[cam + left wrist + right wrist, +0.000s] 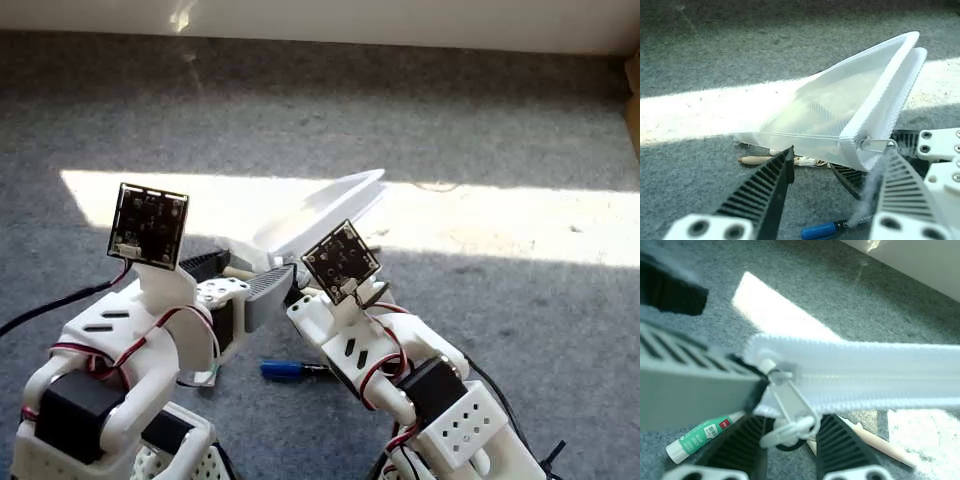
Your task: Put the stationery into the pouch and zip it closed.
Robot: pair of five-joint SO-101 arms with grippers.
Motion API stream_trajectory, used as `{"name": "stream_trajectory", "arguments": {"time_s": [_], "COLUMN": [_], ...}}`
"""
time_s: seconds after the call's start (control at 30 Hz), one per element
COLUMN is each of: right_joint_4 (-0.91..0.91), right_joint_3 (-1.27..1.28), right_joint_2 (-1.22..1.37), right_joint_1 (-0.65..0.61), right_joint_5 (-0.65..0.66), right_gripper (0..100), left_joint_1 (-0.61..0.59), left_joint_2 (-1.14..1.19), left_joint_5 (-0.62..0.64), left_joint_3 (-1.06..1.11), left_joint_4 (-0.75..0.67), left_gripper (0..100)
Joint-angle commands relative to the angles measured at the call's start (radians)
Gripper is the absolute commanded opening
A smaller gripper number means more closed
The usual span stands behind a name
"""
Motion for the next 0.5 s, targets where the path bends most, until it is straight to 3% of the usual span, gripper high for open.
{"name": "stream_trajectory", "arguments": {"time_s": [0.0,0.27,0.47], "right_joint_4": [-0.018,-0.018,-0.018], "right_joint_3": [-0.008,-0.007,-0.007], "right_joint_2": [-0.019,-0.019,-0.019], "right_joint_1": [0.012,0.012,0.013], "right_joint_5": [0.006,0.008,0.008], "right_gripper": [0.5,0.5,0.5], "left_joint_1": [0.012,-0.143,-0.148], "left_joint_2": [0.002,0.001,0.001], "left_joint_5": [0.009,0.009,0.005], "left_joint_3": [0.07,0.137,0.137], "left_joint_4": [-0.066,-0.132,-0.13], "left_gripper": [27,23,20]}}
